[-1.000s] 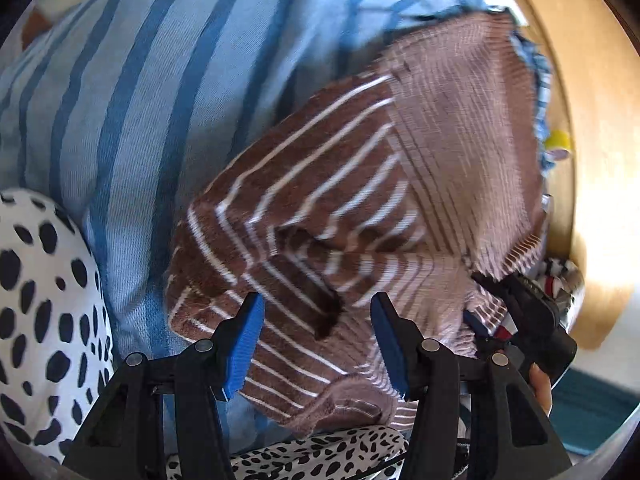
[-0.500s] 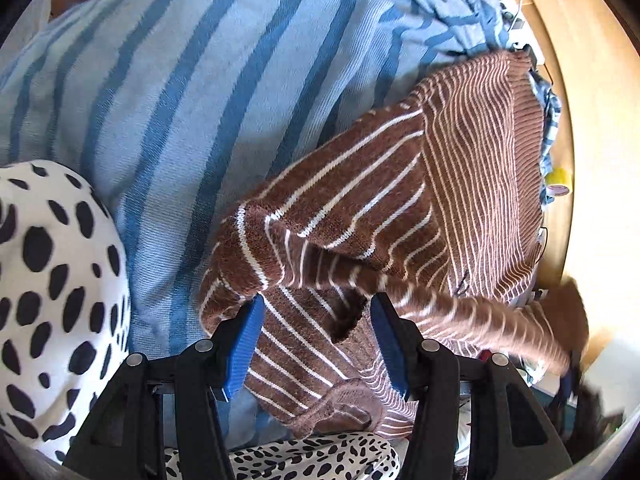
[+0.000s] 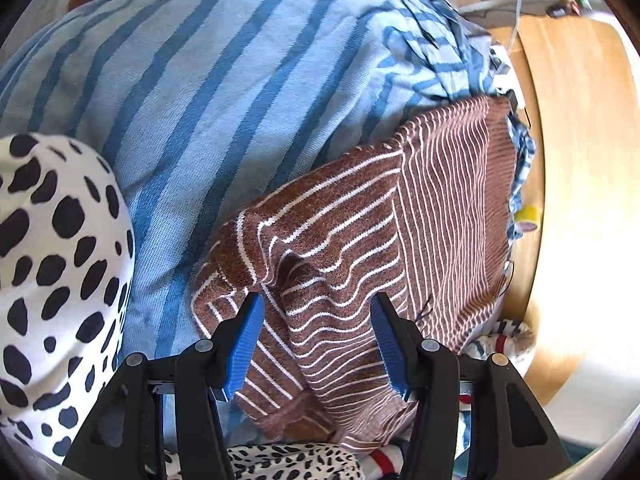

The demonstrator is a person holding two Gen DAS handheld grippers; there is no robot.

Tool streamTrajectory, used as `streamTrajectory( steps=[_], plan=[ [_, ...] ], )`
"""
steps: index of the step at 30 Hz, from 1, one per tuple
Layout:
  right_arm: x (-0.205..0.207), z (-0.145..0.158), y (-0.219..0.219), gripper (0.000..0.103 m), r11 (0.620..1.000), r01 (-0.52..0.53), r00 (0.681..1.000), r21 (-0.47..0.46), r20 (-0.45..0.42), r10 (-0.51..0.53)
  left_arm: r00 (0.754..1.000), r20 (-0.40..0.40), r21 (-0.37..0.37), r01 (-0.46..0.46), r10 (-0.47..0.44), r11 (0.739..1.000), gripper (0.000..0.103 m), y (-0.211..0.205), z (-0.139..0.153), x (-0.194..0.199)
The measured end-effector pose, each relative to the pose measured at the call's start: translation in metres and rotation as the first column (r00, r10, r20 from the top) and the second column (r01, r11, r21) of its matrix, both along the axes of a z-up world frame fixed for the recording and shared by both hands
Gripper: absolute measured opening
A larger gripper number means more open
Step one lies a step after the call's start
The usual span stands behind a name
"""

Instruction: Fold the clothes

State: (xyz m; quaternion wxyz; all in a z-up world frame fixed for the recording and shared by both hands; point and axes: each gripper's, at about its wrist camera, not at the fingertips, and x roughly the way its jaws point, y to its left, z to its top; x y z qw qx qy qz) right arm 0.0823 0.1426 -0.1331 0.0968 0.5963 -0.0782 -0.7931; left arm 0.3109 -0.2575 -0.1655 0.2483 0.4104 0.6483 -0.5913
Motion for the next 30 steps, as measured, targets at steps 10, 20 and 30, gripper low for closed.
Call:
streamTrajectory(
  steps=[10, 20, 30],
  plan=[
    [0.027, -0.009, -0.100, 0.060, 0.976, -0.215, 0.976, -0.033, 0.019, 0.216, 0.998, 0.051, -0.066, 0.028, -0.025, 0.997, 0.056, 0.015, -0.028, -0.025],
    [0.028, -0.008, -0.091, 0.065, 0.977, -0.194, 0.981, -0.092, -0.002, 0.195, 0.984, 0.004, -0.103, -0.176, 0.178, 0.979, 0.026, -0.024, -0.021, 0.041],
    [0.006, -0.017, -0.170, 0.066, 0.891, -0.443, 0.896, -0.098, -0.013, 0.444, 0.994, 0.028, -0.086, -0.101, 0.104, 0.991, 0.026, -0.033, -0.022, 0.028]
  ],
)
